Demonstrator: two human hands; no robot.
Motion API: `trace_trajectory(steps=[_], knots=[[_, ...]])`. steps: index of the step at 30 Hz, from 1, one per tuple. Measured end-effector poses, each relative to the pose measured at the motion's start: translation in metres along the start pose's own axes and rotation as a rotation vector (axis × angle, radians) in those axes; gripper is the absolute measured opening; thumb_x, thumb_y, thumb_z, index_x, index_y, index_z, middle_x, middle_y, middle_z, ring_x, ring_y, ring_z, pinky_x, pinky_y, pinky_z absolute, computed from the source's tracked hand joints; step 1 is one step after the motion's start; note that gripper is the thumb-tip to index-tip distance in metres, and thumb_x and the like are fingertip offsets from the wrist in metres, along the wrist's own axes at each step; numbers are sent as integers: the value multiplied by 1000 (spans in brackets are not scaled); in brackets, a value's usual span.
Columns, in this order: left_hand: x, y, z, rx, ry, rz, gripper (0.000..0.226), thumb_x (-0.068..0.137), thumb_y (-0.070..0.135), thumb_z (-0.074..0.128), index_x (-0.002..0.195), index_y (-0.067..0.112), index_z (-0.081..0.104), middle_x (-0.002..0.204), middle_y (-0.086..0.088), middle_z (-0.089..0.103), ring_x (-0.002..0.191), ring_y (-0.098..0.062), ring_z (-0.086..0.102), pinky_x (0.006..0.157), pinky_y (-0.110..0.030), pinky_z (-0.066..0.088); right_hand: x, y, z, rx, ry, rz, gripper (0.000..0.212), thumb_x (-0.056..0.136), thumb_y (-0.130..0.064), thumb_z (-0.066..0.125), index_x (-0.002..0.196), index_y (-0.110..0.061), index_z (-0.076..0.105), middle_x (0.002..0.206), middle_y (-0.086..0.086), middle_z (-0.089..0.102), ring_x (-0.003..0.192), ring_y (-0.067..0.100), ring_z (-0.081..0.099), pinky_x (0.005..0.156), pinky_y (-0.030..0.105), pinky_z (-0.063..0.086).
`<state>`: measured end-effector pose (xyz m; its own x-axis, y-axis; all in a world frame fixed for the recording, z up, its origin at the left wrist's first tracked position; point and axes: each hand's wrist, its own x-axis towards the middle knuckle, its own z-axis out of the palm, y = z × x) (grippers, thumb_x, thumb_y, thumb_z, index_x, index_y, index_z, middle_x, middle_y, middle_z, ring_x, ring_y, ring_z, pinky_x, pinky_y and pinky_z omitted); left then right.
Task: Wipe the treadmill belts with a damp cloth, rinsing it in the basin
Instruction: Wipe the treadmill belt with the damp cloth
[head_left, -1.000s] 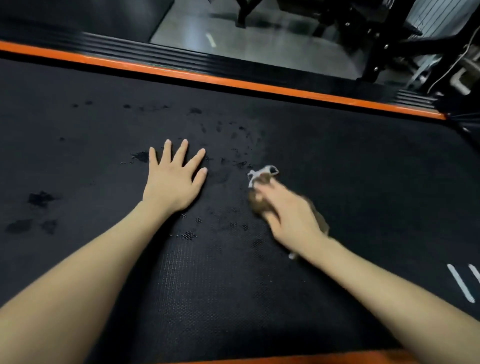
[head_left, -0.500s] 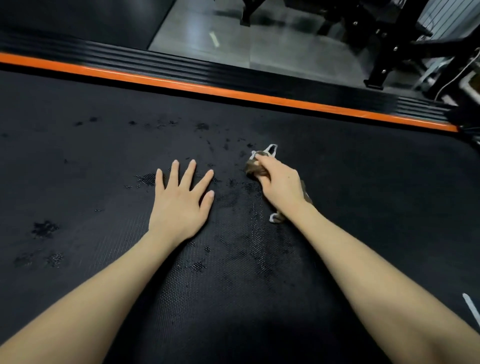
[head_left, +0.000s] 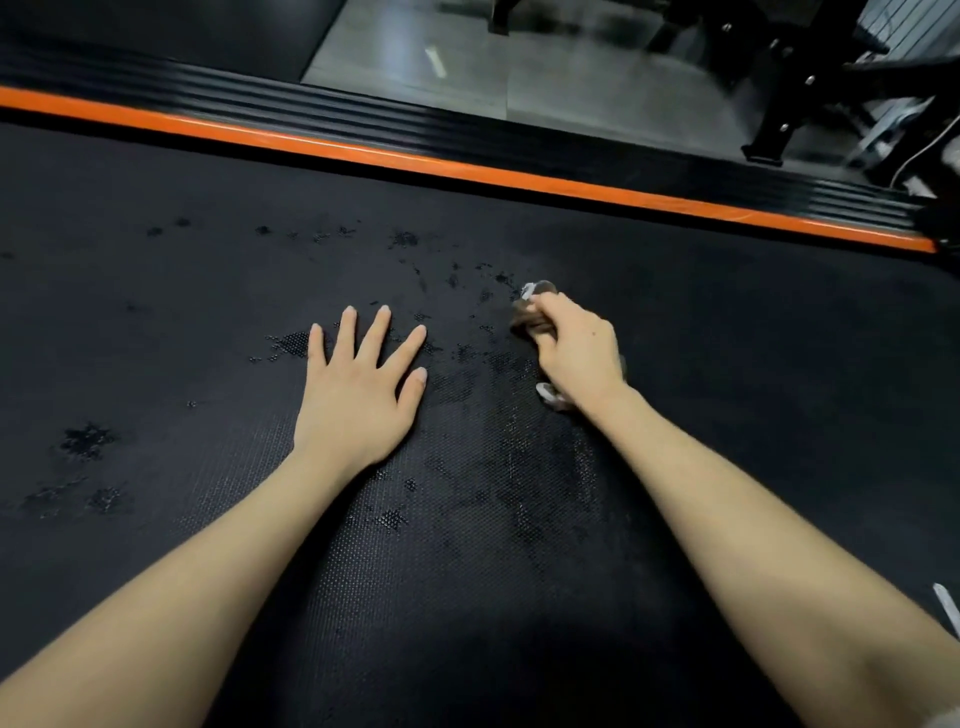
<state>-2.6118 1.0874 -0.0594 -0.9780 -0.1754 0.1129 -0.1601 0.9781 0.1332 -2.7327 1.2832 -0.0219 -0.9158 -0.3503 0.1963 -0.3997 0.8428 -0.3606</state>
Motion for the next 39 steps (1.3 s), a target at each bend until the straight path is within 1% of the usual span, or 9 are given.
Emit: trace_trajectory(steps=[8, 13, 19, 22, 26, 28, 30, 33, 39], knots=[[1, 0, -2, 2, -12, -5, 66, 89, 57, 0, 148, 38, 23, 158, -5, 19, 146, -33, 7, 116, -53, 1, -138, -16, -45, -6, -274, -622, 29, 69, -17, 54, 93, -20, 70, 109, -4, 69, 104, 22, 64, 91, 33, 51], [1, 0, -3, 6, -15, -7, 64, 90, 56, 5, 147, 37, 27, 156, -6, 23, 145, -34, 11, 116, -53, 3, -104, 9, -88, 362, 91, -89, 30, 74, -23, 67, 103, -27, 70, 101, -14, 70, 92, 3, 66, 84, 25, 51], [2, 0, -4, 0, -26, -14, 66, 89, 58, 4, 146, 38, 28, 156, -6, 24, 145, -34, 12, 116, -53, 3, -93, -5, -122, 439, 341, -71, 26, 82, -23, 63, 107, -19, 65, 110, -11, 66, 103, 4, 61, 90, 24, 47], [2, -1, -3, 10, -37, -24, 67, 87, 59, 3, 147, 39, 26, 157, -4, 21, 145, -32, 10, 116, -52, 2, -105, -7, -120, -45, 109, -69, 25, 78, -47, 50, 87, -28, 62, 88, -12, 68, 82, 13, 64, 75, 26, 41], [3, 0, -2, 19, -32, -31, 67, 87, 59, 3, 147, 40, 25, 157, -4, 21, 146, -31, 10, 116, -50, 1, -111, 1, -117, -204, 57, -89, 44, 76, -64, 39, 64, -28, 60, 74, -11, 66, 77, 12, 64, 98, 36, 33], [3, 0, -2, 18, -29, -30, 67, 87, 60, 2, 147, 40, 25, 157, -4, 20, 146, -31, 9, 116, -50, 1, -104, 5, -107, -220, 120, -143, 44, 80, -61, 45, 89, -25, 69, 108, -1, 68, 105, 21, 61, 106, 46, 29], [3, 0, -2, 15, -32, -31, 67, 87, 60, 2, 147, 40, 25, 157, -4, 21, 146, -31, 9, 116, -50, 2, -96, 8, -88, -207, -149, -175, 68, 78, -73, 37, 126, -29, 57, 143, 9, 45, 133, 33, 38, 110, 58, 19], [3, 0, -1, 20, -41, -34, 67, 87, 60, 3, 147, 40, 26, 157, -4, 21, 145, -31, 10, 116, -51, 2, -113, 7, -49, -56, -433, -166, 87, 65, -90, 25, 139, -45, 35, 155, 5, 23, 144, 31, 14, 114, 57, 7], [12, -1, -12, -51, -34, -47, 72, 82, 62, 5, 142, 40, 38, 155, -5, 27, 144, -31, 14, 115, -53, 1, -138, 12, -21, 9, -122, -412, 38, 83, -52, 53, 118, -39, 60, 136, 4, 53, 127, 33, 47, 102, 58, 36]])
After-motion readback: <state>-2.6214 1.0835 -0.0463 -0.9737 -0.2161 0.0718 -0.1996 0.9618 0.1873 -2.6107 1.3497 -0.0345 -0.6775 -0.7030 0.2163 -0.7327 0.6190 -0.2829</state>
